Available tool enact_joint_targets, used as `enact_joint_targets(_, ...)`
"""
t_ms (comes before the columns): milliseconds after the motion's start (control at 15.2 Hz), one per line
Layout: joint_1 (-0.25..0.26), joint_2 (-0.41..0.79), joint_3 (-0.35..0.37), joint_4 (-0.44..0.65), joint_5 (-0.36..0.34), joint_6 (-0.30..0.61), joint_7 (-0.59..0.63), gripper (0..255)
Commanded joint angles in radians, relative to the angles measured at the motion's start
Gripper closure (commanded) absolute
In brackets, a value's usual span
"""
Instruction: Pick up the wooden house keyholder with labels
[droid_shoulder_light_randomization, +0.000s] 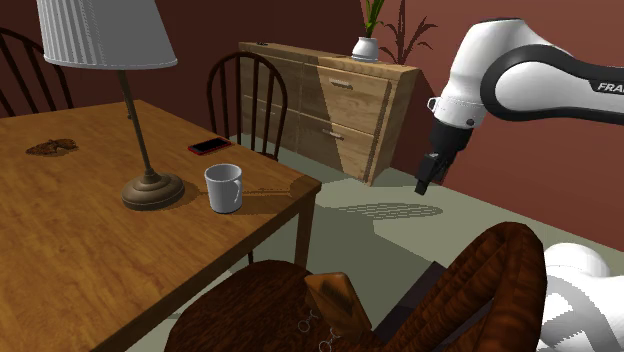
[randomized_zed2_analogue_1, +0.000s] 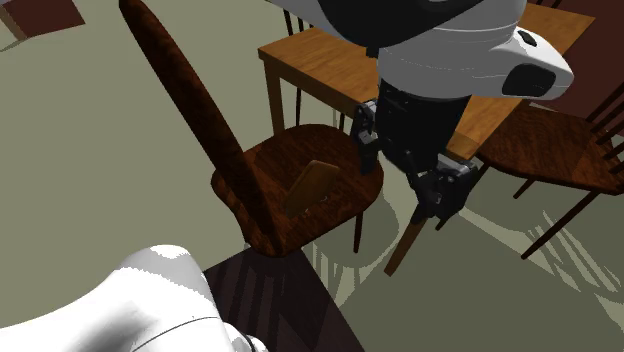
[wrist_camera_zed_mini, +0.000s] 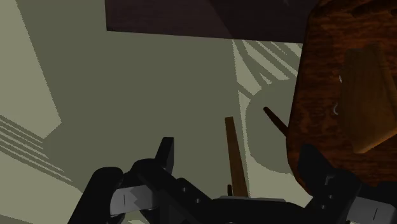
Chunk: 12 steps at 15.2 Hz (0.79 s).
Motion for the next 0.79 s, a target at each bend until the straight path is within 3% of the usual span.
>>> enact_joint_targets(0, 0.000, 0.000, 0.000, 0.000, 0.000, 0.000, 0.000, 0)
enact_joint_targets(726, 0.097, 0.362, 0.159, 0.097, 0.138, 0.053, 0.137, 0)
